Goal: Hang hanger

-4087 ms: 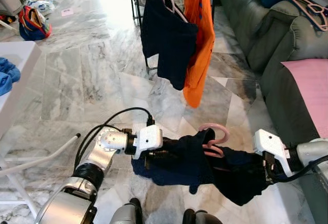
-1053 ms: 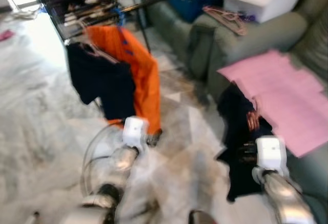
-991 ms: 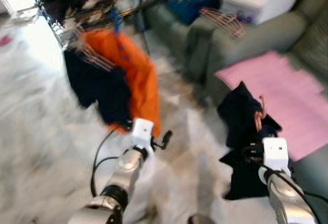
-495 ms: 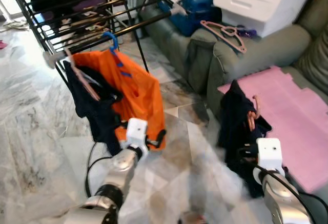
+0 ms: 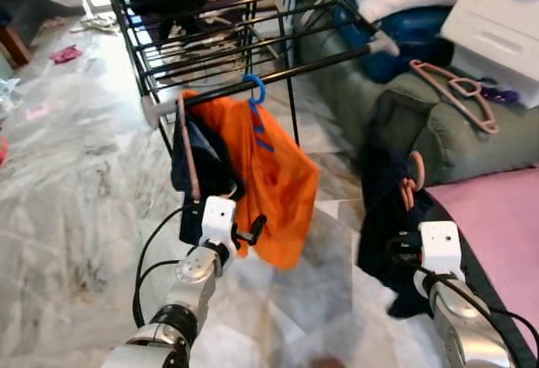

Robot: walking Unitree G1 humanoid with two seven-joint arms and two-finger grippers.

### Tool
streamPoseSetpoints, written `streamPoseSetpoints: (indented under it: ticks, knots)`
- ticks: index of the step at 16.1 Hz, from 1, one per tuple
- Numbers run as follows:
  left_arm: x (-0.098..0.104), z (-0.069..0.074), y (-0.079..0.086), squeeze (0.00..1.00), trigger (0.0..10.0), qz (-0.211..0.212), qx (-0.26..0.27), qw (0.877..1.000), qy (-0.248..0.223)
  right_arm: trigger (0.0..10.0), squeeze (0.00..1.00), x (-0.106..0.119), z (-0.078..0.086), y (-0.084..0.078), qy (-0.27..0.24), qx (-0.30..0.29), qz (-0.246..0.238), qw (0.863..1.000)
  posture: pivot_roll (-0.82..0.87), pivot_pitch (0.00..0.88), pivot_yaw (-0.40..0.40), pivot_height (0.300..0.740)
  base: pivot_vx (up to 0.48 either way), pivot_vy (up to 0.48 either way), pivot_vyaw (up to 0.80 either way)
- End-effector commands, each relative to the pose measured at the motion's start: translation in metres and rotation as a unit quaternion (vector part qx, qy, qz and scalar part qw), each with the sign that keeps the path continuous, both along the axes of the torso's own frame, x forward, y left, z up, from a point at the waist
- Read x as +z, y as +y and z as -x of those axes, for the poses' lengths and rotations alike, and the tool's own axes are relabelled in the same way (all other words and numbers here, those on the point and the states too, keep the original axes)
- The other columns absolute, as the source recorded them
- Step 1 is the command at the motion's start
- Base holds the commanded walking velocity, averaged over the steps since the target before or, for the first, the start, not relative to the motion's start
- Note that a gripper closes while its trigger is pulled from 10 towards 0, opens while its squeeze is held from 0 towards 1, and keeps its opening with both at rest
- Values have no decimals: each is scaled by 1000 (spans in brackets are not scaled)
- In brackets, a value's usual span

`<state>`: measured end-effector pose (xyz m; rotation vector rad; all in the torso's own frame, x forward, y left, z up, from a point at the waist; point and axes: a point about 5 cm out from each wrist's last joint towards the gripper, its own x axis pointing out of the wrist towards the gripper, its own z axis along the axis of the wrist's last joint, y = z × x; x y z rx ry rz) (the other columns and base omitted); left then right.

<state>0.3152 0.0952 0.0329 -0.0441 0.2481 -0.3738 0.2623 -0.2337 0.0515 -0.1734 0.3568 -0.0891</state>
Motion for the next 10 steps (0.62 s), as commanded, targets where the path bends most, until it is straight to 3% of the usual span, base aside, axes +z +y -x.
streamPoseSetpoints:
  ticks: [1,3,6,10]
  knots:
    - [-1,0,-4,0,10000,-9,0,1000,6,10000,0,7,-1,-7,-10,-7,5,1000,-234,134,22,740,0,0,0]
    - [-1,-1,1,0,10000,-26,18,999,2,10000,0,6,0,-8,-5,-2,7,1000,-222,136,5,740,0,0,0]
    - [2,-4,8,0,10000,-14,32,999,-3,10000,0,7,-1,-5,-8,19,13,1000,-217,136,-2,740,0,0,0]
    - [-2,0,9,0,10000,-8,36,999,4,10000,0,10,-6,1,-11,44,17,999,-209,132,-14,740,0,-471,589]
